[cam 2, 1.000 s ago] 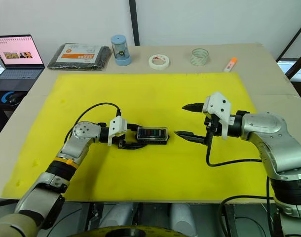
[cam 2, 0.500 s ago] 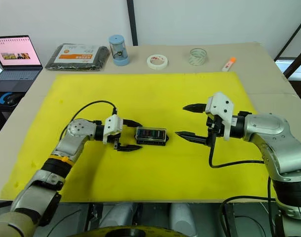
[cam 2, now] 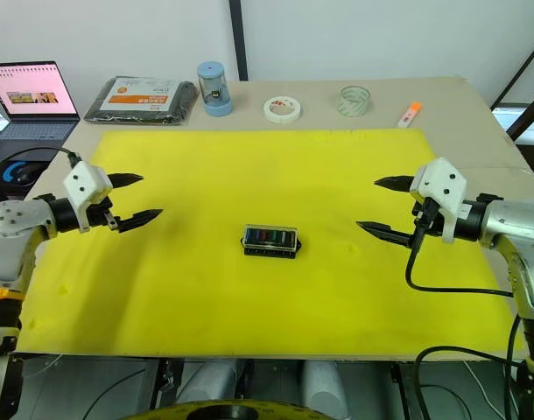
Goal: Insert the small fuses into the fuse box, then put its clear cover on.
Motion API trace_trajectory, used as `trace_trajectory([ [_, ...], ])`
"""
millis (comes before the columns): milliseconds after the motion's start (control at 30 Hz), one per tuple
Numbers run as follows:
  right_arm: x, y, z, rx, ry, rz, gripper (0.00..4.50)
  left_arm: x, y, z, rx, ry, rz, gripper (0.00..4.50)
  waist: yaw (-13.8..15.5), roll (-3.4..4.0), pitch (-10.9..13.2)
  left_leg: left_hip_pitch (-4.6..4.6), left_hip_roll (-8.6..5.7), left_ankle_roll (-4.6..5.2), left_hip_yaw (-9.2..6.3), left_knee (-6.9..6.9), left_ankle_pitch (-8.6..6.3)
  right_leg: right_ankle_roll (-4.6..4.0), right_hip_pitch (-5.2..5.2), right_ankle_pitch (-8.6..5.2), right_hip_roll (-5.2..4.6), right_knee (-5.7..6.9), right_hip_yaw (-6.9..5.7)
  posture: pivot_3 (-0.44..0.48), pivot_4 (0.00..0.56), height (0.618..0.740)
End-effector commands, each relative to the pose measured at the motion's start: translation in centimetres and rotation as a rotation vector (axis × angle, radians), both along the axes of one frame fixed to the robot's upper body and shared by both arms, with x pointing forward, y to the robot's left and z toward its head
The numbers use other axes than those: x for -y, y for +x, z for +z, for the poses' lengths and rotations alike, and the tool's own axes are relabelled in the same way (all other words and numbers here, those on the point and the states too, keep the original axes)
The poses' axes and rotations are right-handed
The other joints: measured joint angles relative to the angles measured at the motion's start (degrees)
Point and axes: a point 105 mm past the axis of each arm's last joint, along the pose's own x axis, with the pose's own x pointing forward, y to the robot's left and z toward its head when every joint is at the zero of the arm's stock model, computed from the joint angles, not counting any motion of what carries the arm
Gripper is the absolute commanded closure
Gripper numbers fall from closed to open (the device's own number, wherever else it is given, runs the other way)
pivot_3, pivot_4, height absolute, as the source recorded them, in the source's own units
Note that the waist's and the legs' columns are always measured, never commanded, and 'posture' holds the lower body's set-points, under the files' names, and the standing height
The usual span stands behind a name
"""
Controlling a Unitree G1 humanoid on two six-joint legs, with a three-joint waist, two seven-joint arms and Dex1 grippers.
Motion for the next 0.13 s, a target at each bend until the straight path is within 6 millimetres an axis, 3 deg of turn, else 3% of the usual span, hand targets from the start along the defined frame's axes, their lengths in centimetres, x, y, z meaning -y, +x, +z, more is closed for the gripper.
trace_trajectory([
  [33,-0.88,-0.44,0.76,0.048,-0.003,0.037,0.00,-0.27,0.15,1.54,0.075,0.023,0.028,0.07,-0.1,0.00,0.0,-0.01,-0.01,0.00,0.00,0.00,0.00,0.00,-0.01,0.00,-0.01,0.00,0.00,0.000,0.150,0.740],
  [133,-1.17,-0.34,0.69,0.050,0.006,0.042,0.00,-0.16,0.08,1.03,0.049,0.031,0.031,0.07,-0.1,0.00,0.0,-0.01,0.00,0.00,0.00,0.00,0.00,0.00,-0.01,0.00,-0.01,0.00,0.00,0.000,0.150,0.740],
])
